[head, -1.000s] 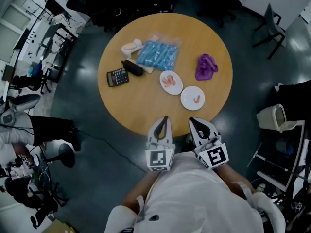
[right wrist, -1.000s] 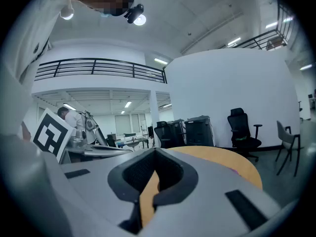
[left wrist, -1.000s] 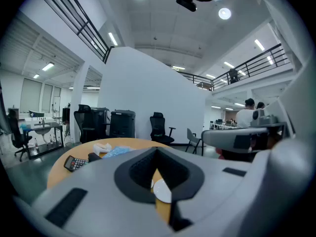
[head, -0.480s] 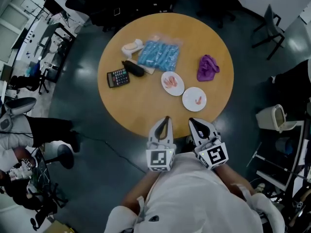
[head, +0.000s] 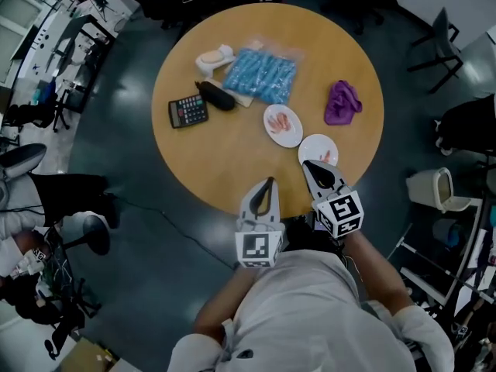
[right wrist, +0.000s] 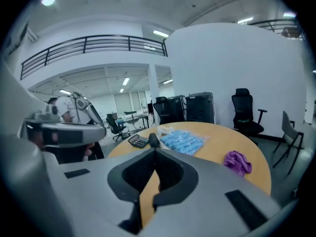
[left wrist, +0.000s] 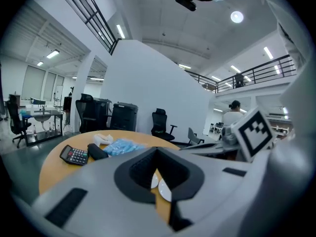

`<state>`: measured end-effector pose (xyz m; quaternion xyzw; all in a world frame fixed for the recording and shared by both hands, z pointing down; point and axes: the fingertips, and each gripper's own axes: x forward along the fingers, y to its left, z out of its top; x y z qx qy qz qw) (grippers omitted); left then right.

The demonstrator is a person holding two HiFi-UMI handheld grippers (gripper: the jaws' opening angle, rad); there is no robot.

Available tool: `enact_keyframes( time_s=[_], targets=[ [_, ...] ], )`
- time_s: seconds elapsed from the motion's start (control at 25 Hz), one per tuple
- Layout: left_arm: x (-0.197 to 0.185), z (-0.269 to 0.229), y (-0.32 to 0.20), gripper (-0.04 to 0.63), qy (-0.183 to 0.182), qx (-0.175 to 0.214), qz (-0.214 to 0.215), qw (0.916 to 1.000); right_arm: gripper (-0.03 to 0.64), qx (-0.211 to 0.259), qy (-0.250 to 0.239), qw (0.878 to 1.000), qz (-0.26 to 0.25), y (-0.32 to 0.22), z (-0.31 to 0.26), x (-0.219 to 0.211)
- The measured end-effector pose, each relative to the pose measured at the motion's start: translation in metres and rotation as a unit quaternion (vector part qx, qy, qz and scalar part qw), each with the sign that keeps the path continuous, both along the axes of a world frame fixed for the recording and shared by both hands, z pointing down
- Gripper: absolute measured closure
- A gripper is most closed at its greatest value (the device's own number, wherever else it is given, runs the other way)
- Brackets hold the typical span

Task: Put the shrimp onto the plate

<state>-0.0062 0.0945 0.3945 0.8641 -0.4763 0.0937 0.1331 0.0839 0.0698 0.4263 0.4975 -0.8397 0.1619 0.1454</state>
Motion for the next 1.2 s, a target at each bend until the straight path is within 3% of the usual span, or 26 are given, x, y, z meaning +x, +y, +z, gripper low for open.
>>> enact_keyframes(
  time_s=[0.12,0.28,0.52,0.76,1.2],
  targets=[
    [0.006,0.004,-0.009,0.588,0.006,-0.008,0.004,0.9999,0.6,-0.032,0.034,0.999,-0.015,-0.034,0.041,-0.007],
    [0.008,0.024,-0.02,0.588,0.002,-0.019,0.023,0.9996,0.6,-0.09,0.084,0.987,-0.108,-0.069,0.106,-0.031],
    [-0.008,0.039,-0.03,0.588,0.03,-0.055,0.016,0.9979,0.598,-0.133,0.228,0.934,-0.242,-0.111,0.179,-0.044],
    [-0.01,0.058,-0.03,0.588,0.01,-0.049,0.045,0.9977,0.597,-0.179,0.272,0.895,-0.304,-0.127,0.218,-0.051],
    [-0.023,0.064,-0.031,0.588,0.03,-0.076,0.027,0.9963,0.592,-0.227,0.285,0.862,-0.353,-0.129,0.237,-0.063]
  ],
)
